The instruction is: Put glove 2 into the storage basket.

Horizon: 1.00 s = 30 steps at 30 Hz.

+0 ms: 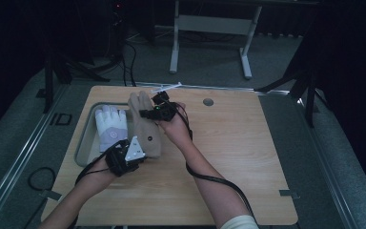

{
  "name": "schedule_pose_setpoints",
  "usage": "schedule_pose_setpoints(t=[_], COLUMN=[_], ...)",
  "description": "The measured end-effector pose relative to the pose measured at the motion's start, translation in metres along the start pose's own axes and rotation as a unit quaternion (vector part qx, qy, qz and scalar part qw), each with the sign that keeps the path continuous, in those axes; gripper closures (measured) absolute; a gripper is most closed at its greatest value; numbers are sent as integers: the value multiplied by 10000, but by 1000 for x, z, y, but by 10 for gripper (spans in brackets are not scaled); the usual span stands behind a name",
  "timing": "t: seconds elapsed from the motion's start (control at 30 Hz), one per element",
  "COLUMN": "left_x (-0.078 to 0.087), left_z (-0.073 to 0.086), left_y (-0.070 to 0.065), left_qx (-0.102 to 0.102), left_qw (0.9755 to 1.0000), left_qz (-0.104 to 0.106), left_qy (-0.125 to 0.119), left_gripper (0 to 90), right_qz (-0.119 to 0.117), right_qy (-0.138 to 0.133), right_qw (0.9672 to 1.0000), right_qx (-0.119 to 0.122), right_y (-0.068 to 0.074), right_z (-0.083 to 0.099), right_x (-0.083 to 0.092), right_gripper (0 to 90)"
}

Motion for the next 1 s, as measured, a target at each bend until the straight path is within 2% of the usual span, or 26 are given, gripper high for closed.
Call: schedule_pose_setpoints(t=[0.27,0.4,0.6,0.7,0.87,1.0], left_x=[10,16,22,24,27,24], left_z=[24,35,50,62,74,79], left_y=[12,19,24,28,36,39], left_qx=[262,429,546,612,777,838], left_qw=[9996,9989,9982,9976,9964,9957], left_qz=[-118,-171,-231,-277,-270,-326], left_qy=[41,24,63,173,199,220], left_gripper=[817,816,816,816,816,816], right_qz=[-133,-222,-309,-385,-386,-379], right_qy=[84,48,163,142,230,331], right_qw=[9996,9994,9988,9983,9976,9972], right_qx=[253,249,332,420,532,546], right_y=[25,37,49,61,70,70], right_z=[-13,-20,-24,-27,-30,-30], right_x=[-29,-41,-57,-67,-80,-92], right_gripper=[676,676,676,676,675,674])
Point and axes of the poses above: each handheld gripper's, and its own axes: x roughly backward along the jaws, z roughly out of its underside, y roughly to its left, the point moved 5 cm from there along -x, roughly forward along the jaws, and after that the axes turned 7 degrees about z, right-handed, at the moved point
